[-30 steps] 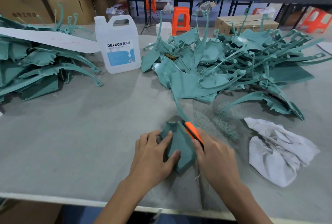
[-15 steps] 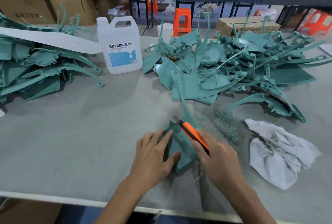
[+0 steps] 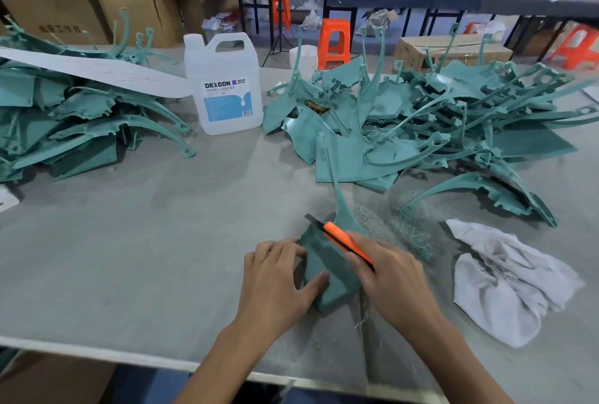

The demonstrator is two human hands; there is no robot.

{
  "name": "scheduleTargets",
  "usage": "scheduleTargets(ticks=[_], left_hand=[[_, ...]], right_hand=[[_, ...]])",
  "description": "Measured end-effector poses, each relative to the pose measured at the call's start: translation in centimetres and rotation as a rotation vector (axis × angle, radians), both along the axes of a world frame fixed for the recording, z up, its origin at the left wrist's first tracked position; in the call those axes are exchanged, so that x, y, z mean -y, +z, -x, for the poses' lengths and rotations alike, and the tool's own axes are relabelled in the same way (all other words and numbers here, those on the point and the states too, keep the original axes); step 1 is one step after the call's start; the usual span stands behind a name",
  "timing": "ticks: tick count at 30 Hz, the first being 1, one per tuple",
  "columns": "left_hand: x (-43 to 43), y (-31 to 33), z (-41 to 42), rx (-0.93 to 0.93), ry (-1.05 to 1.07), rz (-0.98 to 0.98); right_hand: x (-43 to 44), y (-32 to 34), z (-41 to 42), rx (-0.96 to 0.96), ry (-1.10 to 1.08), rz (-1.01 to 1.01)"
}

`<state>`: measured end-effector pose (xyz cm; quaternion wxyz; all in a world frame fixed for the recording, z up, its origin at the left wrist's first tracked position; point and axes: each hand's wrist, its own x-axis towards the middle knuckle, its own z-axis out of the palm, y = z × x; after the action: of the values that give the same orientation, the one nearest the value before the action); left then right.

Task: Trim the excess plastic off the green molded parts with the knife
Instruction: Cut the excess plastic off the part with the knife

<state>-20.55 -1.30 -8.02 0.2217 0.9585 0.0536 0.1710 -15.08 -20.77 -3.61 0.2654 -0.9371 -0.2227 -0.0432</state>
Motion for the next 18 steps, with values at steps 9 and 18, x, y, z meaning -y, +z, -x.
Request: scheduleTargets(ticks=[9, 18], left_hand=[[0.1, -0.2, 0.0, 0.026, 0.001, 0.023], [0.1, 0.0, 0.2, 0.06, -0.032, 0.002]], right_hand=[[0.8, 0.4, -0.3, -0.015, 0.014, 0.012], [0.6, 0.6, 0.4, -0.019, 0.063, 0.028]])
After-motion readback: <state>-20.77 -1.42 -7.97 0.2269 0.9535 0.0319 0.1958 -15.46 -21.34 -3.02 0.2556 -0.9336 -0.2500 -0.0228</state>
